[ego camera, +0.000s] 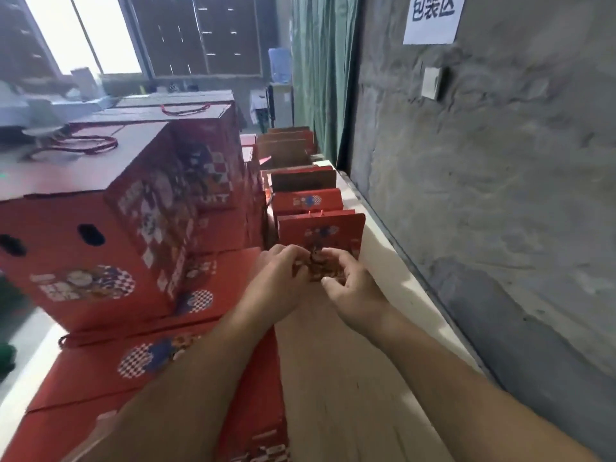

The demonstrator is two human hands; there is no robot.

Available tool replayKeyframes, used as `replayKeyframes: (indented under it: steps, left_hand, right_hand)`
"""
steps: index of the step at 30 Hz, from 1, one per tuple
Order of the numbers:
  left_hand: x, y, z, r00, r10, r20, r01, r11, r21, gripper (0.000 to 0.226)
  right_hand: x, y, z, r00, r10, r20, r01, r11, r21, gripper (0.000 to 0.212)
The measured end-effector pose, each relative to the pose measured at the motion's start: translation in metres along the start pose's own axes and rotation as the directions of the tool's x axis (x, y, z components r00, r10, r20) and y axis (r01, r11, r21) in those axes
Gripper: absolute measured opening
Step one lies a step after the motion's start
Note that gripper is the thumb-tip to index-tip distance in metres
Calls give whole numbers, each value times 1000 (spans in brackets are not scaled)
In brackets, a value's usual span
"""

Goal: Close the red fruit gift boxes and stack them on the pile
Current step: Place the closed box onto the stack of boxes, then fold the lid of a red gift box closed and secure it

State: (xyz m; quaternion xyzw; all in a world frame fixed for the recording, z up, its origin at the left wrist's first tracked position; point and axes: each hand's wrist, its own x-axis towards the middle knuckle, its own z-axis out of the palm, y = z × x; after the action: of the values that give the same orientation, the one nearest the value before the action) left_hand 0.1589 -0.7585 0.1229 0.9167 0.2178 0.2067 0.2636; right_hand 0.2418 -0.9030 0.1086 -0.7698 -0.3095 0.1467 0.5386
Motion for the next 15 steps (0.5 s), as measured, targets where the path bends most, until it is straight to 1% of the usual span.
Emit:
replayKeyframes:
  steps: [1,3,4,5,7,9,10,11,12,14,15]
  left_hand:
    - [6,-5,5,1000,14,-7,-13,993,113,25]
    - [17,-6,13,999,20,51,-36,944,328,31]
    - [28,-3,14,996,22,87,-54,920,388,30]
    - [39,1,14,995,31,97,-67,914,401,28]
    - [61,8,11,994,82,68,-103,901,421,23]
    - [79,6,13,985,175,-1,-152,863,482,23]
    - [83,1,16,981,193,-3,-163,838,522,24]
    - [85,-6,19,984,178,9,-154,825,544,26]
    - [84,-13,23,989,147,13,-132,840,526,26]
    - [85,-23,29,996,92,-10,-78,895,440,23]
    - [86,-26,31,997,80,-21,-64,905,420,22]
  right_hand:
    - [22,12,-2,999,18,27,-16,997,-70,51]
    - [68,34,-3,996,54,65,-40,977,-210,58]
    - [90,42,-2,993,86,82,-61,962,-265,63]
    - [110,50,2,986,131,107,-92,946,-310,67]
    - [147,63,12,967,214,139,-149,915,-376,73]
    - [178,78,20,959,241,151,-154,887,-436,75]
    - [192,85,22,958,236,165,-133,871,-473,75]
    - [205,91,23,956,229,185,-108,856,-506,73]
    - [216,97,24,952,224,207,-82,841,-535,71]
    - [238,108,27,948,210,238,-35,814,-580,62]
    - [247,112,28,946,209,246,-18,796,-605,59]
